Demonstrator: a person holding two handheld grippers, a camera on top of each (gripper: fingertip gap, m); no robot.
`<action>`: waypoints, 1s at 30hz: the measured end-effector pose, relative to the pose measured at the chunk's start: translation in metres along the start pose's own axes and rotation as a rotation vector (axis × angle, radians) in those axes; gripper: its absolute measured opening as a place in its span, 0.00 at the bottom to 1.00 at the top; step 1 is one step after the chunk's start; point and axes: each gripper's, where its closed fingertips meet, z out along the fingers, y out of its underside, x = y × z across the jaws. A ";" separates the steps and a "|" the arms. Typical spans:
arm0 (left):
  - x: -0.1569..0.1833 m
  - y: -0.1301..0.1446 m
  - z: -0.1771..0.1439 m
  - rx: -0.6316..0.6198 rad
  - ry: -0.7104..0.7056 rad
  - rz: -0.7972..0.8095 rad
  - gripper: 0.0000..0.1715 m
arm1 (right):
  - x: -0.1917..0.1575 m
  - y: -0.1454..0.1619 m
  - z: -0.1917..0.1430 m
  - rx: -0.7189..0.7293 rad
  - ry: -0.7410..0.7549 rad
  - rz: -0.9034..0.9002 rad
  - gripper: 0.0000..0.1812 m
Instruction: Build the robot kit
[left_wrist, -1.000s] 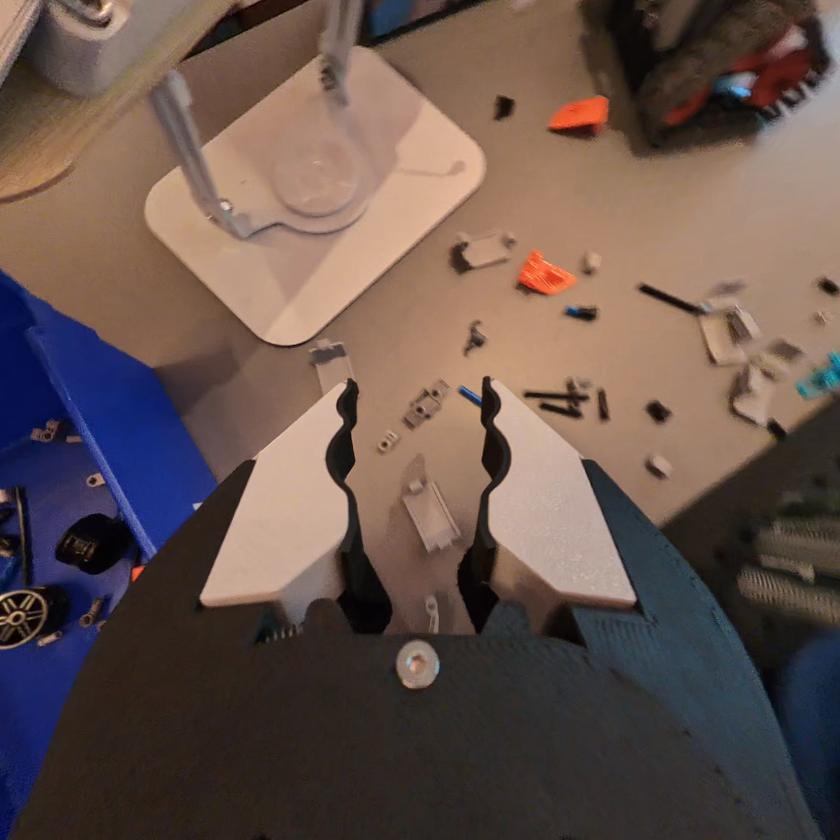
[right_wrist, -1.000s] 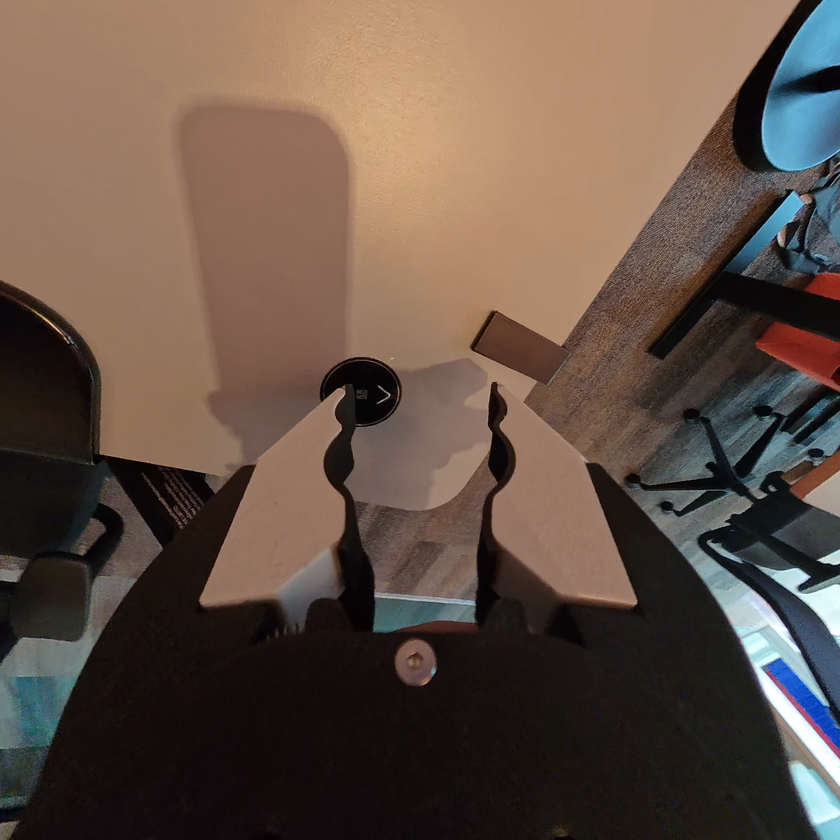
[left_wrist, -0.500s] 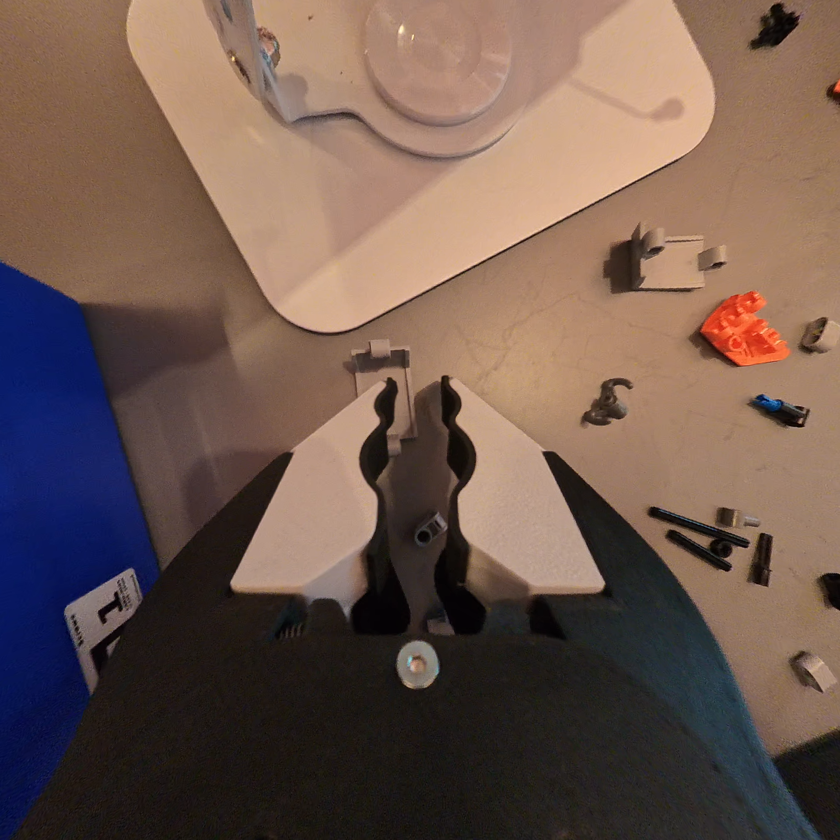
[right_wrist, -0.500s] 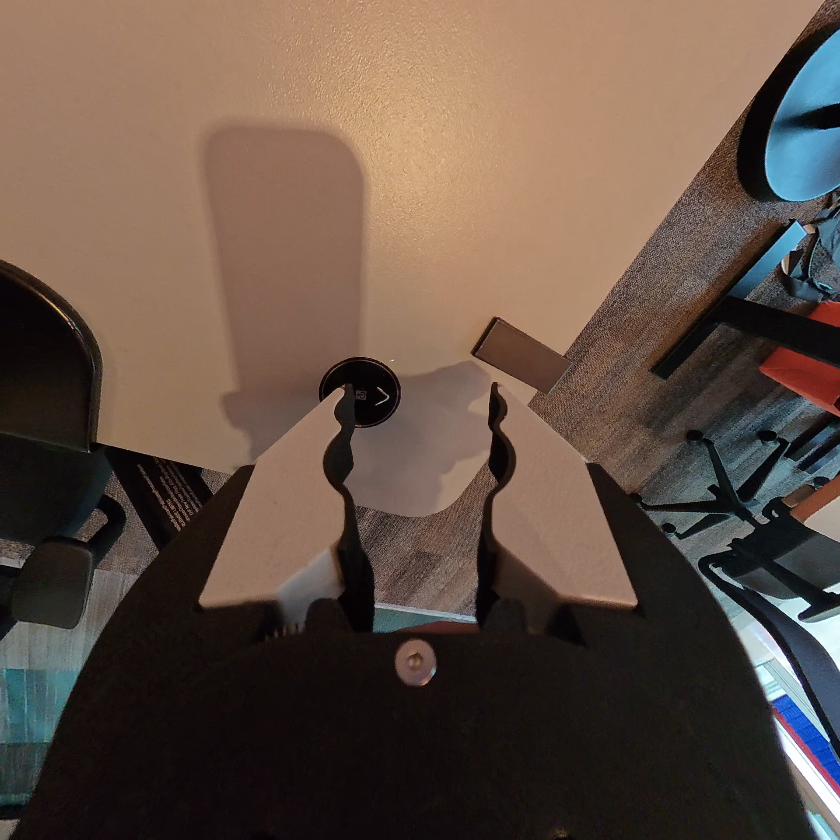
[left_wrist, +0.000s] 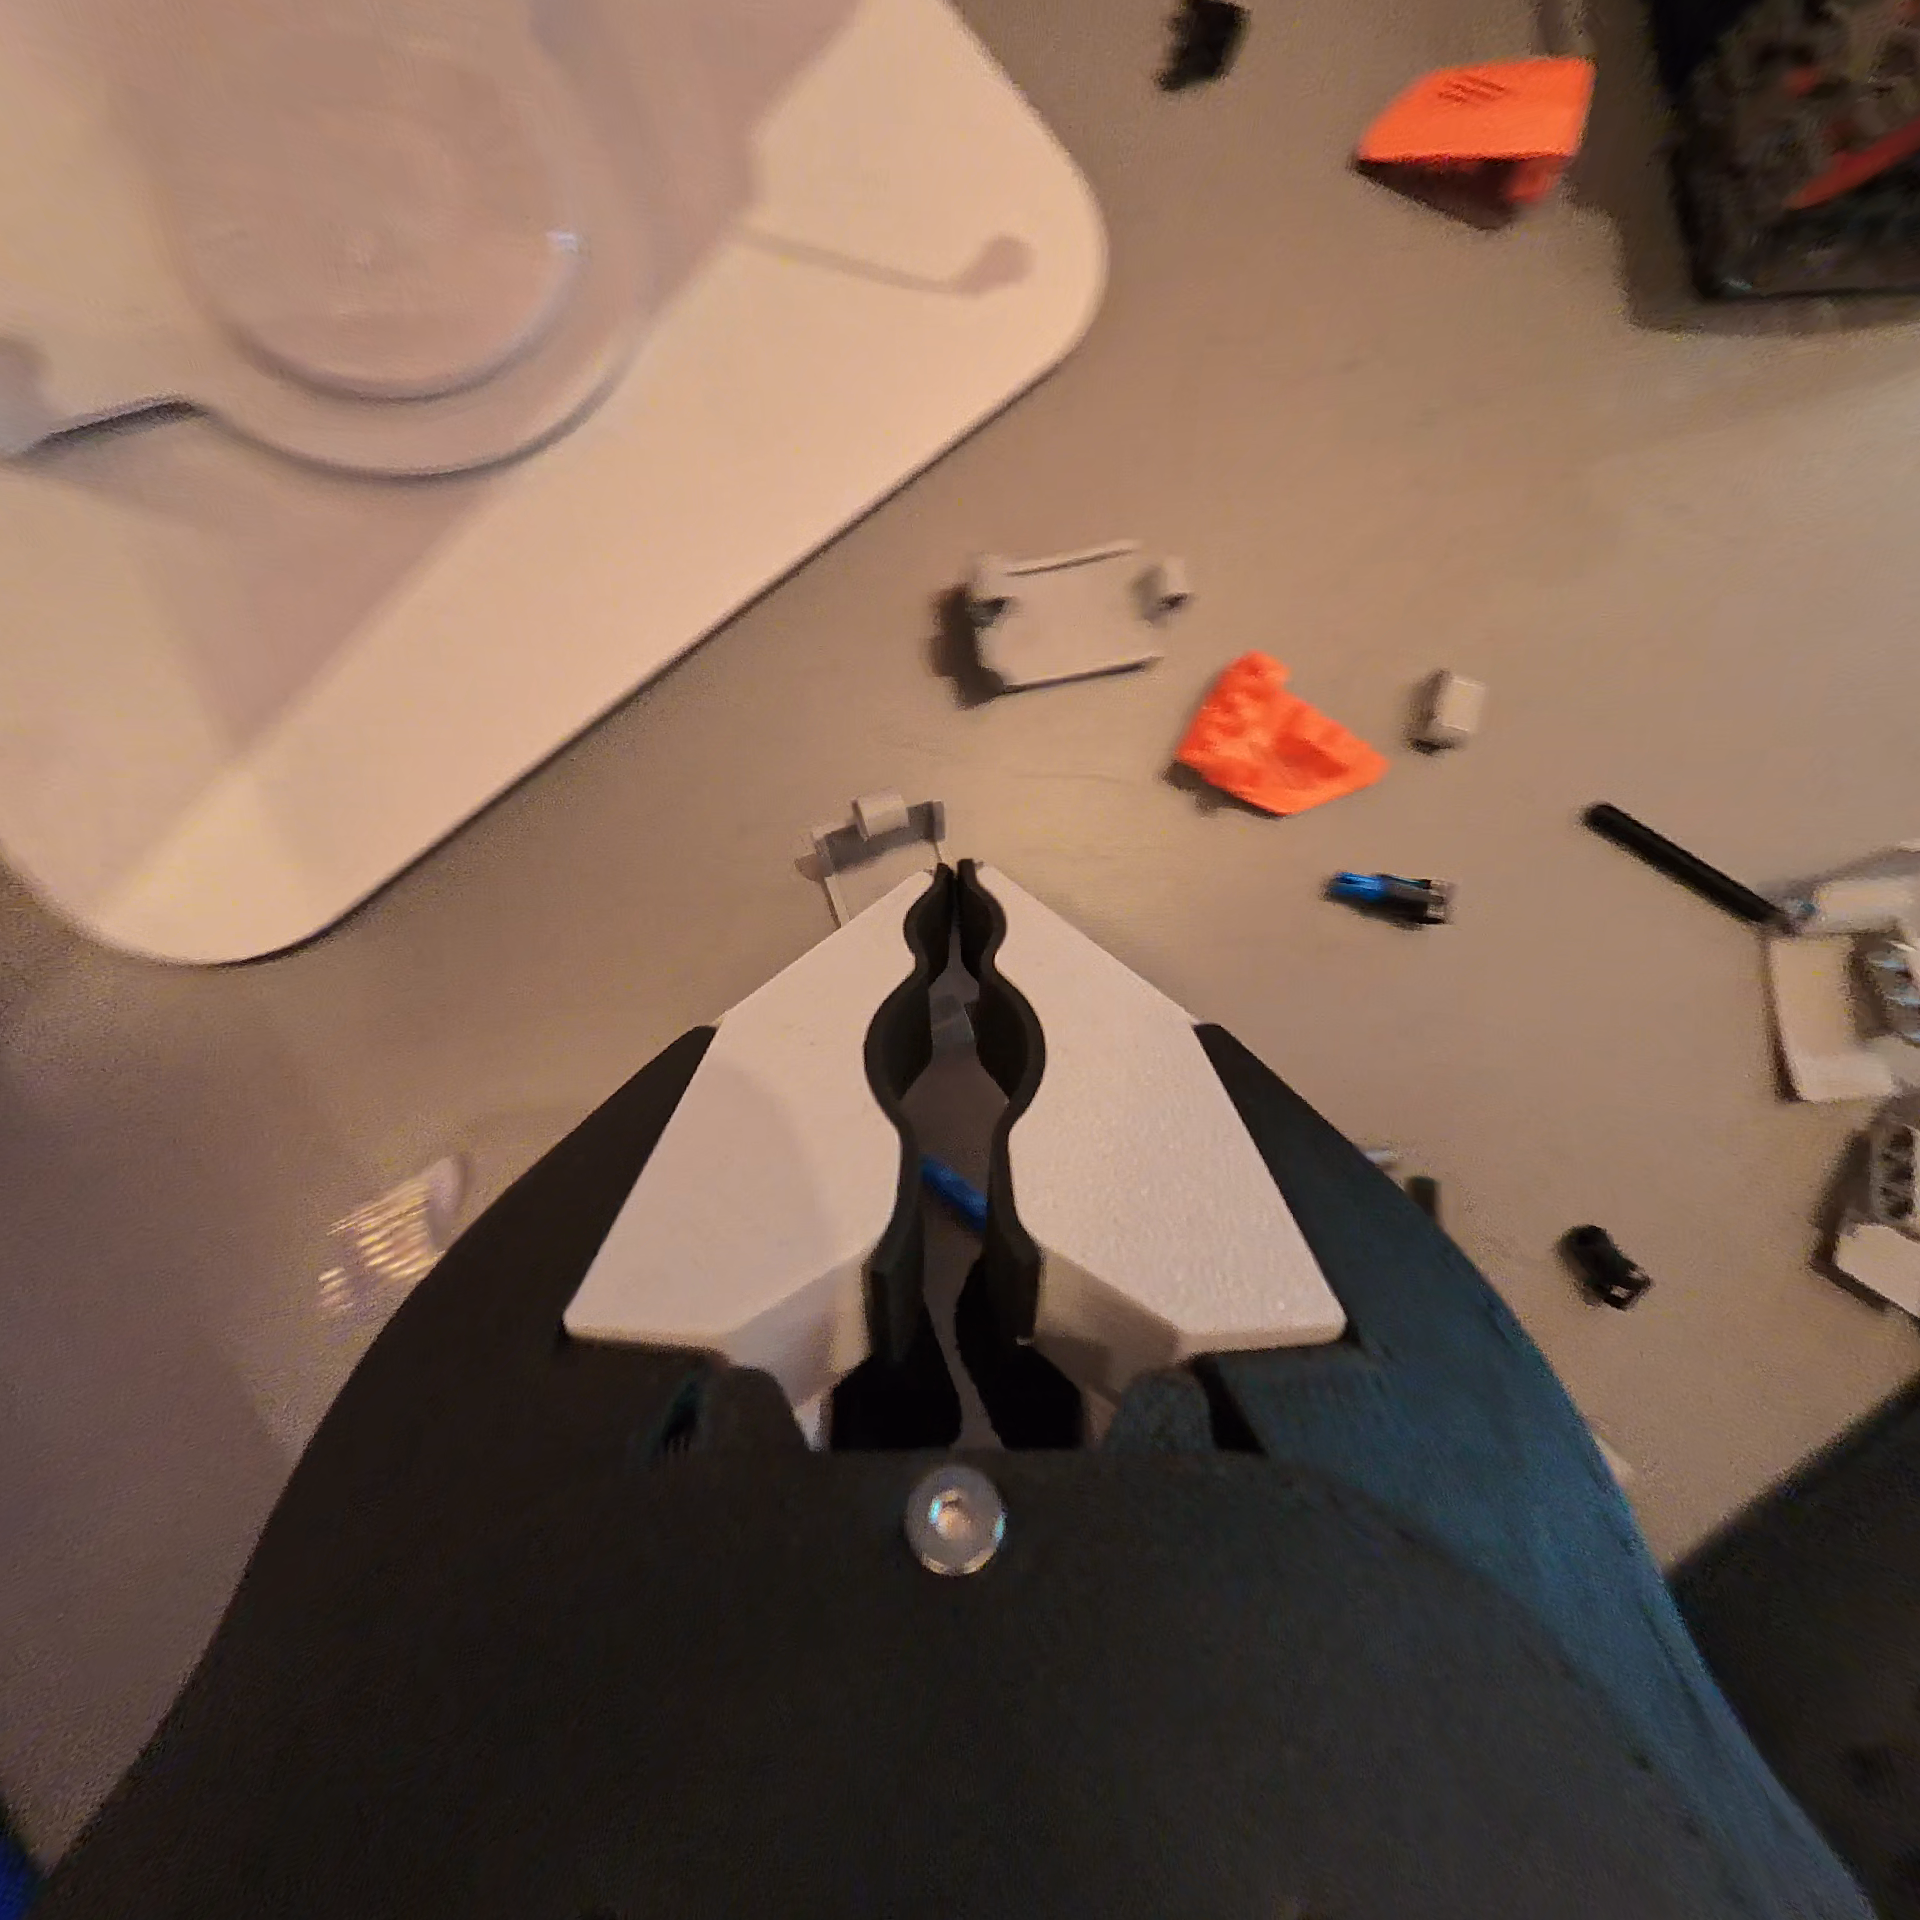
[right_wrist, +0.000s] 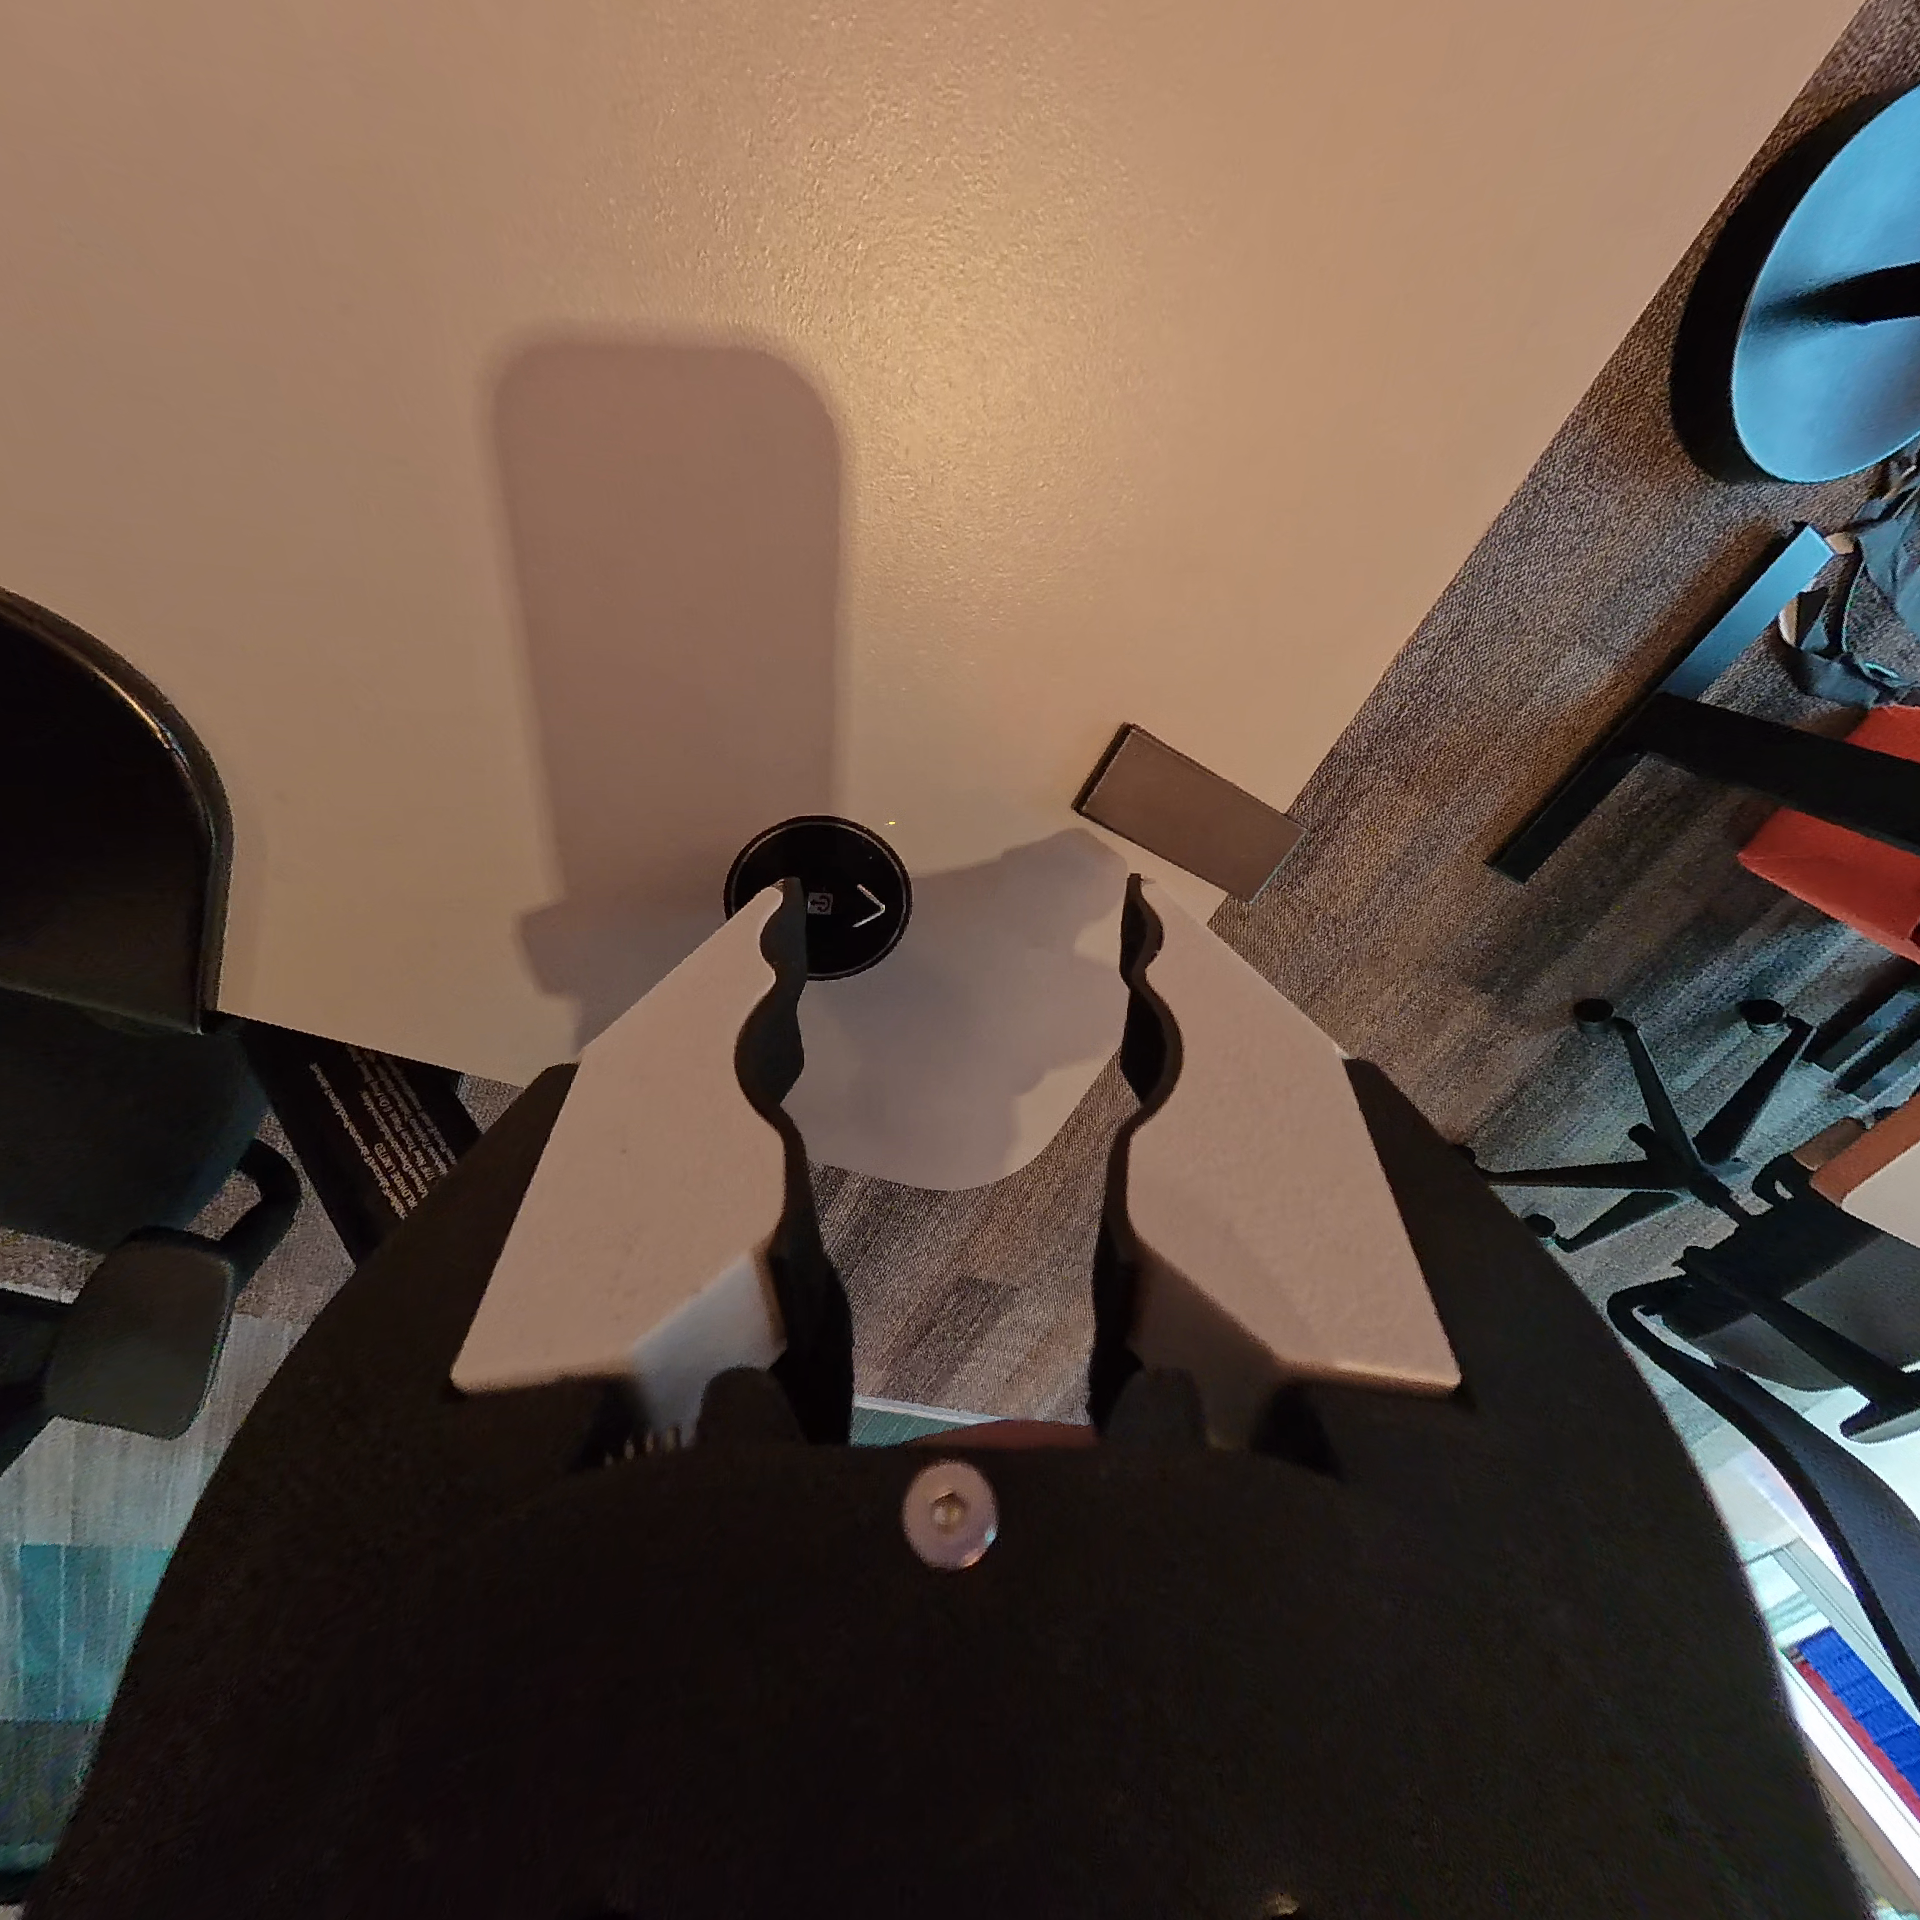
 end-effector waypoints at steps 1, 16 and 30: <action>0.012 0.000 0.001 -0.003 0.022 0.013 0.00 | 0.000 0.000 -0.001 0.004 0.002 -0.004 0.33; 0.037 -0.002 -0.067 0.124 0.152 0.035 0.21 | -0.022 -0.076 -0.085 0.306 0.032 -0.070 0.36; 0.039 0.014 -0.072 0.029 0.206 0.210 0.17 | -0.380 -0.340 -0.129 0.773 -0.570 -0.627 0.12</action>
